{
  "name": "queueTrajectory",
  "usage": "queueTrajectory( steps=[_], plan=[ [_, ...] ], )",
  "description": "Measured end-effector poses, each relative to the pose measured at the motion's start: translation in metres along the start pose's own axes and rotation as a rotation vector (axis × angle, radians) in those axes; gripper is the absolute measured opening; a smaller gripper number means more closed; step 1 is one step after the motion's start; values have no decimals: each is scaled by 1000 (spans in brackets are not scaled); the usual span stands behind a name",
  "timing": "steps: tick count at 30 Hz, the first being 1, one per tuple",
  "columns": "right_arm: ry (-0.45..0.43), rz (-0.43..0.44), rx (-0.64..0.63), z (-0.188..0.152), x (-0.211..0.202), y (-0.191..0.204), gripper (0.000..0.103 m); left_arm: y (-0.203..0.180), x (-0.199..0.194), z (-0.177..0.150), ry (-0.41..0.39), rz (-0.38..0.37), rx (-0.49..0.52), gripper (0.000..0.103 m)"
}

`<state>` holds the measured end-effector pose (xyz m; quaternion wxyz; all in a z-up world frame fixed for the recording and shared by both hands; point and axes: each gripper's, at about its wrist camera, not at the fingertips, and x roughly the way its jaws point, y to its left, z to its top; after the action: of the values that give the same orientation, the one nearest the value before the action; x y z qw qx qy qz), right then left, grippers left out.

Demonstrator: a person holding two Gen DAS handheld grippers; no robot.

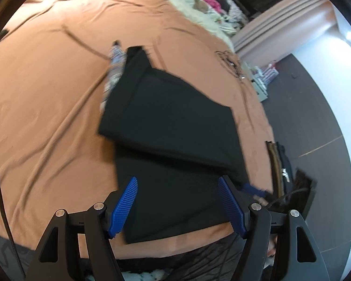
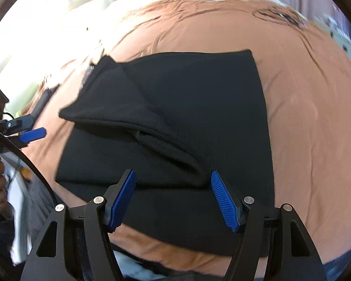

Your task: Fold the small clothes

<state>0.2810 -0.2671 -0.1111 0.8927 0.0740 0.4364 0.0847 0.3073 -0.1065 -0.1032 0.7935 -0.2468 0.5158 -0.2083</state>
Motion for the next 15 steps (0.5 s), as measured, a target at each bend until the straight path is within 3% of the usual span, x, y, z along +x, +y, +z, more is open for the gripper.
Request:
queueTrajectory(
  steps=[6,9,15],
  plan=[
    [61,-54,-165,26,23,31,65,25,10,-12,31,20,-47,71],
    [87,-96,-235,33,38,45,65,33,15,-15,57,26,-61,62],
    [107,-99,-264,47,63,54,65,37,28,-17,108,38,-58,49]
  ],
)
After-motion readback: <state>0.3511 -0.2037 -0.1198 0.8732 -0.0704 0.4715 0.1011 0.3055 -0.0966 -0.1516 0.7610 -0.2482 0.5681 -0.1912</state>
